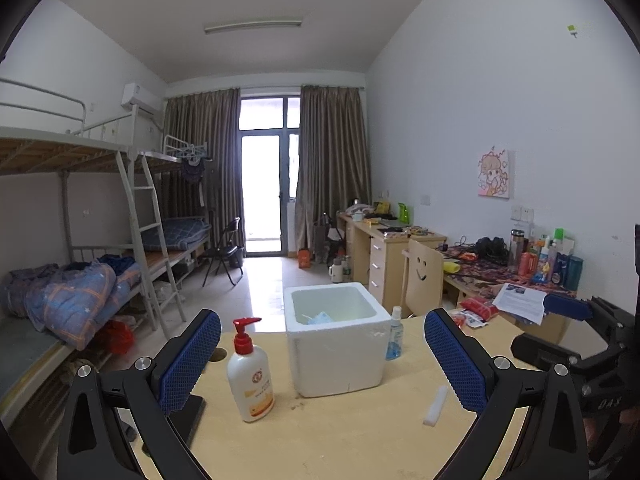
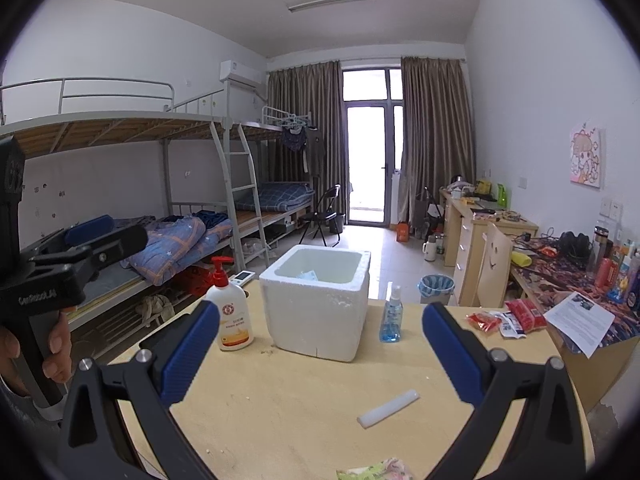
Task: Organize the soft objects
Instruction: 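Move both tools back from the box toward the table, then bring both open tools toward the white tube and green plastic bag, then lower the open left tool over the green plastic bag and close it, then move the right tool to the white foam tube while the left tool holds the bag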
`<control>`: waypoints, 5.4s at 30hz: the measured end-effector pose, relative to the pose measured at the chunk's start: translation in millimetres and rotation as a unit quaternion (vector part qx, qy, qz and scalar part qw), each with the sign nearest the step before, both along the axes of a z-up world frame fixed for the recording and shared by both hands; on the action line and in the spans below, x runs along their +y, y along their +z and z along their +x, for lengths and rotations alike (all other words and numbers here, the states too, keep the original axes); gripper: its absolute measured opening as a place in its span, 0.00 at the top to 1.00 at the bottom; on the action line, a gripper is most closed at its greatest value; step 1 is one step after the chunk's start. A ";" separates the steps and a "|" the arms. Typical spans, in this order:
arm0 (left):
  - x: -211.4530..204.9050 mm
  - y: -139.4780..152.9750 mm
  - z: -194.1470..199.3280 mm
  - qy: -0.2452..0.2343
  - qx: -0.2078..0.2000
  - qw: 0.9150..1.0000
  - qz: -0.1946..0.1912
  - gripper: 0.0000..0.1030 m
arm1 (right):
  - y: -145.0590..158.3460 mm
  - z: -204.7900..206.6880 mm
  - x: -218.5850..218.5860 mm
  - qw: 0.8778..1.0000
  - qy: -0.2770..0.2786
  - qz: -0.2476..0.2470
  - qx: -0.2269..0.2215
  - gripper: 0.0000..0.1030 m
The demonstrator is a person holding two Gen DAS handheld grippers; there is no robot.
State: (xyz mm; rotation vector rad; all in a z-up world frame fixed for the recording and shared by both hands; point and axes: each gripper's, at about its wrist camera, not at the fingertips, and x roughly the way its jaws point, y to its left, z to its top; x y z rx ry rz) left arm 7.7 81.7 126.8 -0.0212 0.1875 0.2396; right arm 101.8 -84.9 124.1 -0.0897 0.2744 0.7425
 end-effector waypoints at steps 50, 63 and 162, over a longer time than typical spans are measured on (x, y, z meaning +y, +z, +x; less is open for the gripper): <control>-34.6 -139.1 -11.0 -0.040 0.041 0.998 -0.036 0.01 | -108.7 -12.2 -26.0 0.998 -0.035 -0.020 0.045 0.00; -67.2 -138.7 12.5 -0.100 0.054 0.993 -0.028 0.01 | -109.9 1.4 -59.8 0.995 -0.080 -0.014 0.049 0.00; -139.9 -202.3 120.4 -0.250 0.239 0.938 -0.035 0.72 | -164.2 67.5 -118.1 0.977 -0.133 0.005 0.164 0.00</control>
